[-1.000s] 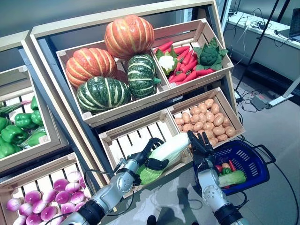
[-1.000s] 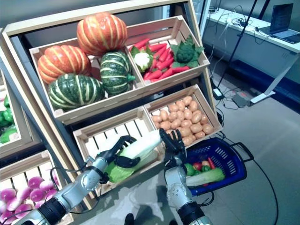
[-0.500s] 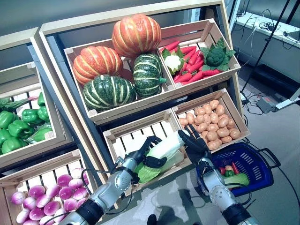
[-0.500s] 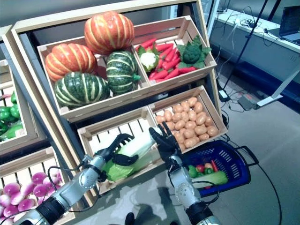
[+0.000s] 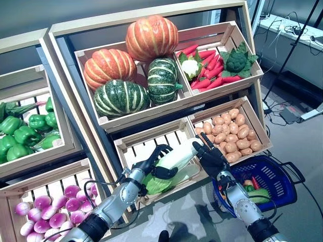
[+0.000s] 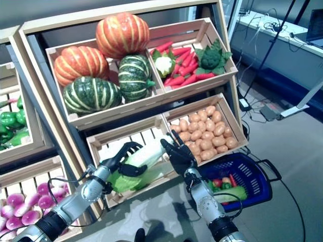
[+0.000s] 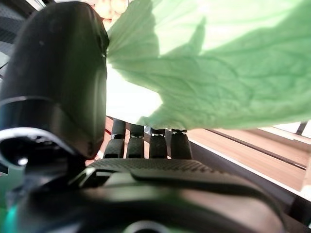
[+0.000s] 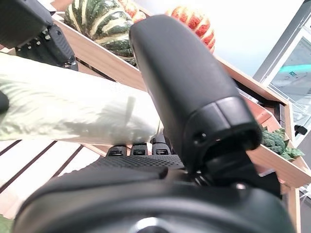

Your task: Put vegetables into the basket

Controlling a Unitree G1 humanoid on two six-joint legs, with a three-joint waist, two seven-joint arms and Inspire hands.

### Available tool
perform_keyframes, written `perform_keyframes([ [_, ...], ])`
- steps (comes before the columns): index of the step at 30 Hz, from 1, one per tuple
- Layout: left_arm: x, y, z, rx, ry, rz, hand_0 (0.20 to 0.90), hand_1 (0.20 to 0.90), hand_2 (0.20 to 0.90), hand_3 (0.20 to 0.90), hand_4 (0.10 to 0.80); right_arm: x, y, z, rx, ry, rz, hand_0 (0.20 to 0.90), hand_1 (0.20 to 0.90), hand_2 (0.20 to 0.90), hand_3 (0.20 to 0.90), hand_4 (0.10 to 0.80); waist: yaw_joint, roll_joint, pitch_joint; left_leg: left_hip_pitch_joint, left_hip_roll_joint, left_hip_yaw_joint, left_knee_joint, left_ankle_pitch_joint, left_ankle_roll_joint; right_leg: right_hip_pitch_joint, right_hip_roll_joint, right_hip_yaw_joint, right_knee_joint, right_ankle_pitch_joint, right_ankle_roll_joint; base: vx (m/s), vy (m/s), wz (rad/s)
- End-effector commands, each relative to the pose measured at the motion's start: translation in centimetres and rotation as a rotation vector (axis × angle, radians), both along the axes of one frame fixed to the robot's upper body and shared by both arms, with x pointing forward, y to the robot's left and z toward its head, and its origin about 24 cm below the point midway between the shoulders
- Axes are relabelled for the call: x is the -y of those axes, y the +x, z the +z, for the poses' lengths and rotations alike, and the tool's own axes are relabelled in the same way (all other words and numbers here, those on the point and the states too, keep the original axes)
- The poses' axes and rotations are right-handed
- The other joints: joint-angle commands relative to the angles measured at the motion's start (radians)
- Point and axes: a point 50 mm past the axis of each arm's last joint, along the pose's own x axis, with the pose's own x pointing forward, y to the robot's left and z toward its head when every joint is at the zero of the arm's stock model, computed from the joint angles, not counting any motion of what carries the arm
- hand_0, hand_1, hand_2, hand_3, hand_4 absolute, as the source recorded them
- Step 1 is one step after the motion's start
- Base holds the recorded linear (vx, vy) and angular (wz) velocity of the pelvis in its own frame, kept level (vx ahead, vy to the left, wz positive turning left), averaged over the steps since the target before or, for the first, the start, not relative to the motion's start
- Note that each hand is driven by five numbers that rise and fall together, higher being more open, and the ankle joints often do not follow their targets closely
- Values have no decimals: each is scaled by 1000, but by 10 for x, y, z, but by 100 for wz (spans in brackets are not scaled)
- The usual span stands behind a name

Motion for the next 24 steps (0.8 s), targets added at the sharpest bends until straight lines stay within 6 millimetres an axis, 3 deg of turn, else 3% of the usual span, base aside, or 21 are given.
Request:
perform_keyframes([
  [1, 27, 27, 41, 199, -77, -83, 300, 300, 300, 300, 400, -110, -5, 68, 376, 324, 505, 900, 900, 900, 900, 800, -2, -44, -37, 44, -15, -8, 2, -113, 3, 5, -50, -4, 44, -15, -18, 0, 0, 0],
  [14, 27, 26, 40, 215, -266, 32, 300, 300, 300, 300, 400, -126, -15, 59, 319, 290, 584, 900, 900, 900, 900, 800, 2, -49, -35, 40, -15, -13, 2, -108, -1, 4, -51, -11, 43, -13, -23, 0, 0, 0],
  [24, 29, 26, 44, 238, -269, 44, 300, 300, 300, 300, 400, -128, -14, 55, 265, 216, 595, 900, 900, 900, 900, 800, 2, -54, -35, 39, -17, -11, 2, -107, -1, 4, -49, -9, 44, -10, -25, 0, 0, 0],
])
